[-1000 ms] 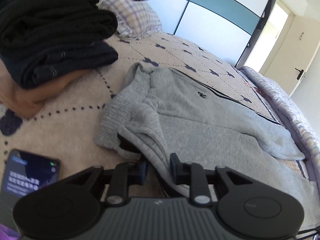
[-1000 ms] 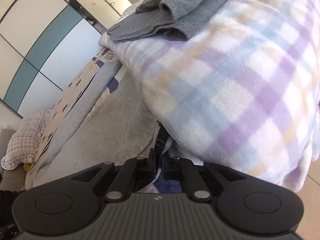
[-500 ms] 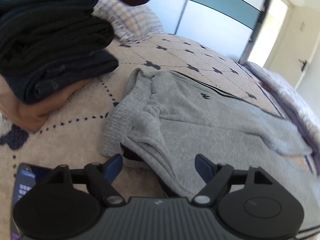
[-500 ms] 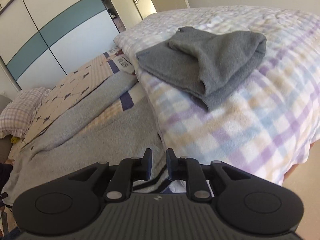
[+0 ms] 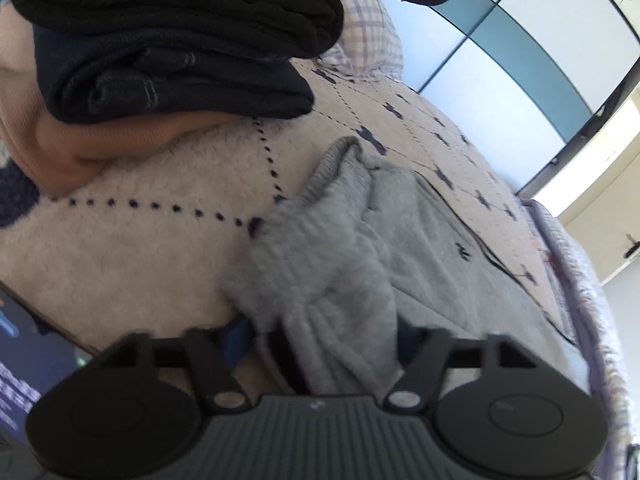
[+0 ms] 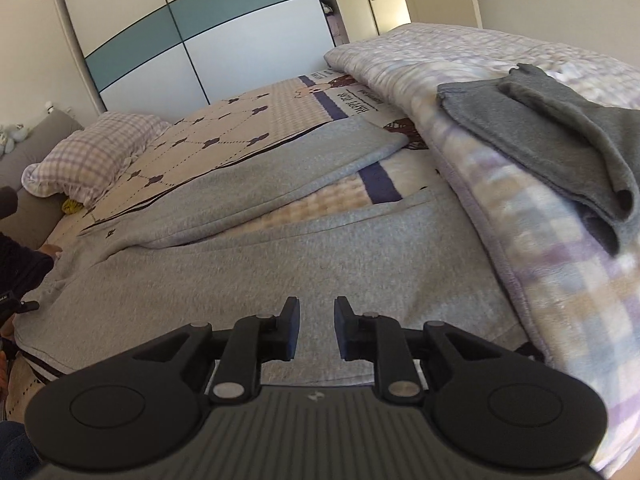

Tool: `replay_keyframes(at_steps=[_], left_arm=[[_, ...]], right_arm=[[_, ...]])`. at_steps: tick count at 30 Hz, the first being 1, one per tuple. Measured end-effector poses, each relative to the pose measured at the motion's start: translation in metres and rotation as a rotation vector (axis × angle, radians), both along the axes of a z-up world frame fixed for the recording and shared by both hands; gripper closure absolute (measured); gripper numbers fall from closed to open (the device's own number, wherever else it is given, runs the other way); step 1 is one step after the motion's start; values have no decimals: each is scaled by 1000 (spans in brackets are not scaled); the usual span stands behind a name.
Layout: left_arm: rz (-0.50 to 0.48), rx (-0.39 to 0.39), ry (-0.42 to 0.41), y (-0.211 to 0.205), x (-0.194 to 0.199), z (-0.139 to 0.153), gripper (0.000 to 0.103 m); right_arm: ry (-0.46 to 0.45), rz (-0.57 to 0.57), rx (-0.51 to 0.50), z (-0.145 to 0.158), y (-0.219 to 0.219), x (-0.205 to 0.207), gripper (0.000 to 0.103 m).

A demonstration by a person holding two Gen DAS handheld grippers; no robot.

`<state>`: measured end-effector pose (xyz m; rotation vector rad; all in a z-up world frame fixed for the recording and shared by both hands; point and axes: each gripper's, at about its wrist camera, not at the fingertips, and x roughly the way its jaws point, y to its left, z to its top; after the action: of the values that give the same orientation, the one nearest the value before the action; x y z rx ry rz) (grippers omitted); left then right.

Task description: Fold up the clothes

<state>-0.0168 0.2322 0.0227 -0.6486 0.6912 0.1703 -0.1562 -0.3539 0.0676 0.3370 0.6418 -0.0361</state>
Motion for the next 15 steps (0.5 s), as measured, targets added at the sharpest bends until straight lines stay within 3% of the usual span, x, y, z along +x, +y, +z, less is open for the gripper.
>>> replay_keyframes(at_steps=[3, 5, 12, 15], left_arm=[[3, -3, 1, 7, -3, 0, 60], [-11, 43, 4, 5, -6, 4, 63], [-38, 219, -5, -6, -17, 30, 63], [-40, 238, 24, -5, -12, 25, 59]], right_arm=[[-1, 6, 6, 0, 4, 5, 83], [-3, 15, 2, 0, 7, 8, 83], [-2, 27, 2, -2, 12, 16, 83], [11, 22, 7, -7, 11, 20, 83]])
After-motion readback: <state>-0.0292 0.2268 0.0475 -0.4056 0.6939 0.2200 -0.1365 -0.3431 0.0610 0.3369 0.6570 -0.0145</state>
